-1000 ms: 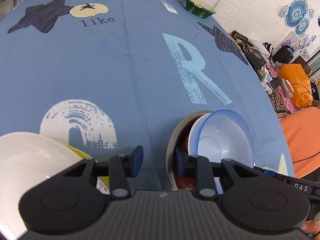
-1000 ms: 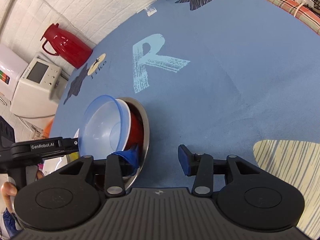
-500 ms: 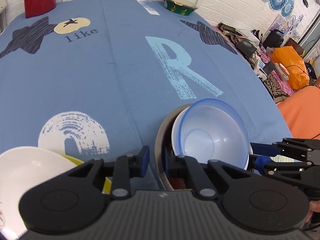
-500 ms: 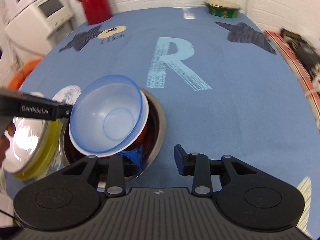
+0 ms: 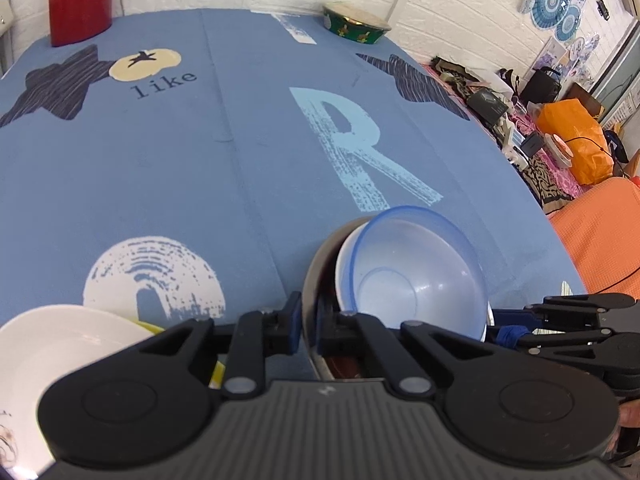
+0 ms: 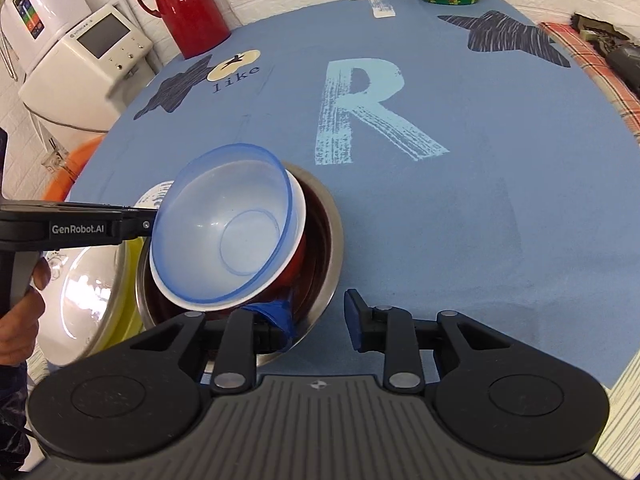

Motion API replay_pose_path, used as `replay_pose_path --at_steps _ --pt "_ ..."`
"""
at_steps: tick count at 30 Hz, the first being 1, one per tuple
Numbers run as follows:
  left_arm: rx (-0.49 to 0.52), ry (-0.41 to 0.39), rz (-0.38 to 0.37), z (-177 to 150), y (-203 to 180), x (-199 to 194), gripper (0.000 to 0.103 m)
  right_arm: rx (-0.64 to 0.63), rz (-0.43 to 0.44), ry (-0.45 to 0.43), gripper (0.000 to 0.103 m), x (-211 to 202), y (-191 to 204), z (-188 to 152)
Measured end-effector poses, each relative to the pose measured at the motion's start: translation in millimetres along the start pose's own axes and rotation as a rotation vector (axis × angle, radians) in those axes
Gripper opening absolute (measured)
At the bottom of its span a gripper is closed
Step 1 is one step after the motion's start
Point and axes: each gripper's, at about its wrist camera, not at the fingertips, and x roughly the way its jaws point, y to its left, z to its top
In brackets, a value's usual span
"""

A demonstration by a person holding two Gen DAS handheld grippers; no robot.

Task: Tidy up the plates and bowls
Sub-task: 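Carry the nested bowls onto the plate stack and lower them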

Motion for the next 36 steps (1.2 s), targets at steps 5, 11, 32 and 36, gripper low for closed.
replay_pose_path --at_steps 5,11,32,36 --pt "-0.011 -0.026 0.006 4.5 4.5 -10.7 0.000 -0.002 0.028 -0.018 0.013 -6.2 9.4 3.1" --pt "0.006 -0.047 0.024 4.0 8.8 -16.8 0.000 0.005 0.036 -0.033 0.013 0.5 14.4 4.5" --pt "-0.096 -0.191 0.187 -40.0 61.6 -127.7 0.000 -0.183 0.176 -0.103 0.015 -13.7 115.4 10.2" --pt "-0.142 -0.184 0.259 -67.0 85.4 -140.3 0.000 -0.221 0.218 -0.054 0.015 5.6 143.3 0.7"
